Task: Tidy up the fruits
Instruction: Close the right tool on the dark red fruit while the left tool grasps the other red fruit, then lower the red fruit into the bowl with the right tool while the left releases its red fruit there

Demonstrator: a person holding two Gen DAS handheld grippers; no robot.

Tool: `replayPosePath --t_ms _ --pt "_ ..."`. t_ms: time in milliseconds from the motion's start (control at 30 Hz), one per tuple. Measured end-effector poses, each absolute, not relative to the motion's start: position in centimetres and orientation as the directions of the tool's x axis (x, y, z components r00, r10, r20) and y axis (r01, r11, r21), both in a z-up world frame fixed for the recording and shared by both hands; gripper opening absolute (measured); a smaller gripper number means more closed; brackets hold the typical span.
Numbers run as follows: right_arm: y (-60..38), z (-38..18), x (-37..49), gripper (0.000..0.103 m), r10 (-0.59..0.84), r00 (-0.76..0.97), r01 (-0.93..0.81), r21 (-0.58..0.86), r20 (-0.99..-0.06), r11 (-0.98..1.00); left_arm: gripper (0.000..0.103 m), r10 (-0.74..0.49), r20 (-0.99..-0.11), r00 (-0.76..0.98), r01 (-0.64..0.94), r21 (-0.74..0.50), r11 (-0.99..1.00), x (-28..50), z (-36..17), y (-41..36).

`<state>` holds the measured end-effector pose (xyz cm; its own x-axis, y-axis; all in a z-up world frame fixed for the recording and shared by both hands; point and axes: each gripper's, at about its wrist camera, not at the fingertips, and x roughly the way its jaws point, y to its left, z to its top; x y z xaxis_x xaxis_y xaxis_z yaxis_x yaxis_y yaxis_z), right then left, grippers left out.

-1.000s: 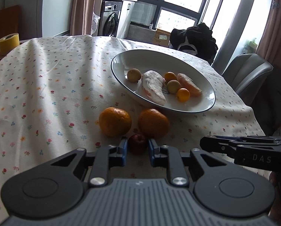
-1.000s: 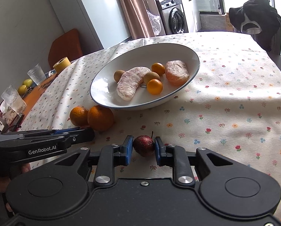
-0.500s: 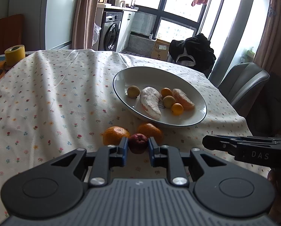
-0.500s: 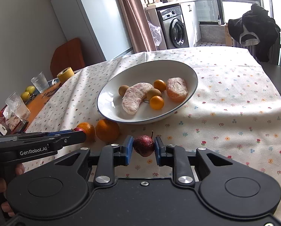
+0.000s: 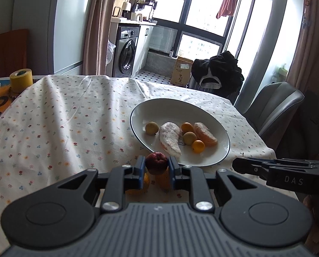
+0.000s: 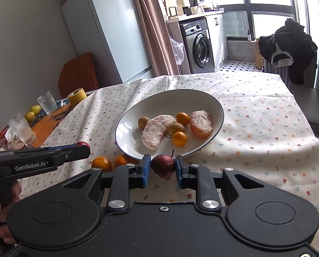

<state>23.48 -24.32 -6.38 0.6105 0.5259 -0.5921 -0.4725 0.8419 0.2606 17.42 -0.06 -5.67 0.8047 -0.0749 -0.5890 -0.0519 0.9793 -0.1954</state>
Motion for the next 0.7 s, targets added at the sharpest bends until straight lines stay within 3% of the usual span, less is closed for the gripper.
replayPosePath --t_ms 700 --pt "-24.0 -5.5 25.5 0.023 0.499 0.641 -0.463 0.224 -0.584 0.857 0.021 -0.099 -0.570 0.815 -0.023 -0.203 0.979 20.5 -5.1 -0.8"
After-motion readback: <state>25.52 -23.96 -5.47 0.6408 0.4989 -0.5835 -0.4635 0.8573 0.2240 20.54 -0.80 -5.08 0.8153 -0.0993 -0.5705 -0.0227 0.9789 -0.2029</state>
